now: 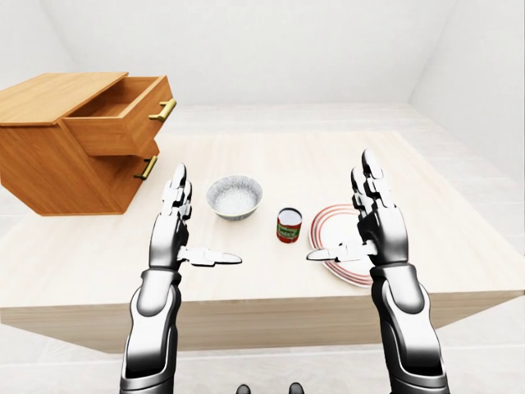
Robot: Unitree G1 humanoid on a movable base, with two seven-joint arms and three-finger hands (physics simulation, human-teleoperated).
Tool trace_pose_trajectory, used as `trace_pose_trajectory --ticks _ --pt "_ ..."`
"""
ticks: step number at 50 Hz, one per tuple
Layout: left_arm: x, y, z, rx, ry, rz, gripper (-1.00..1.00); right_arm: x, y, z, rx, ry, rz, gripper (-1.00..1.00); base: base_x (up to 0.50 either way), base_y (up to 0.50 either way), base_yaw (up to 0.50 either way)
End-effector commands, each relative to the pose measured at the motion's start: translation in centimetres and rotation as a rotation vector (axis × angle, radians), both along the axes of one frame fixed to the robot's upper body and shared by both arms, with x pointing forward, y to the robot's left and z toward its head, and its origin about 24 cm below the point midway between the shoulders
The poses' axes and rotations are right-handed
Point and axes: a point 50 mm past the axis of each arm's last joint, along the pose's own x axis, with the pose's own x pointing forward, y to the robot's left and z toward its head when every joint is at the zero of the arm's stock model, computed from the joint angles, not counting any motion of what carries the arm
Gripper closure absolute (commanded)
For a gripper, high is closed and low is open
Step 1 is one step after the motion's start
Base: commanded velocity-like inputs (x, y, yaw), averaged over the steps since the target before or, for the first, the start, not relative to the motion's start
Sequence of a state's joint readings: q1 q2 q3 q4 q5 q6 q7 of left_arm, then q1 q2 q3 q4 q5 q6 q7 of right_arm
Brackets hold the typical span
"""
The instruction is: Put the bowl on the plate.
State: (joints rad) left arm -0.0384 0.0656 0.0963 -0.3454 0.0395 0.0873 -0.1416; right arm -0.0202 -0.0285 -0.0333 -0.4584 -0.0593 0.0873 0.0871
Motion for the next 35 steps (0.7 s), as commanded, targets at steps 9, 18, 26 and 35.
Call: trace_pose_trajectory --ticks 9,18,26,35 --pt "-0.06 -0.05 -0.17 0.016 0.009 -0.006 -1.00 -0.18 -0.05 -0.32 0.001 0.014 0.000 -1.00 0.07 -0.19 0.00" --pt "-0.10 0.01 -0.13 0.022 0.008 -0.006 -1.00 -0.29 -0.03 -0.52 0.003 0.022 0.001 -1.00 0.08 -0.19 0.00" --pt "-0.08 -0.03 -0.09 0.029 0.007 -0.008 -1.00 -0.31 -0.08 -0.68 0.002 0.029 0.000 -1.00 0.08 -0.19 0.00" --pt "-0.12 -0.12 -0.24 0.037 0.013 -0.011 -1.00 -0.35 -0.11 -1.01 0.008 0.044 -0.001 -1.00 0.08 -0.19 0.00"
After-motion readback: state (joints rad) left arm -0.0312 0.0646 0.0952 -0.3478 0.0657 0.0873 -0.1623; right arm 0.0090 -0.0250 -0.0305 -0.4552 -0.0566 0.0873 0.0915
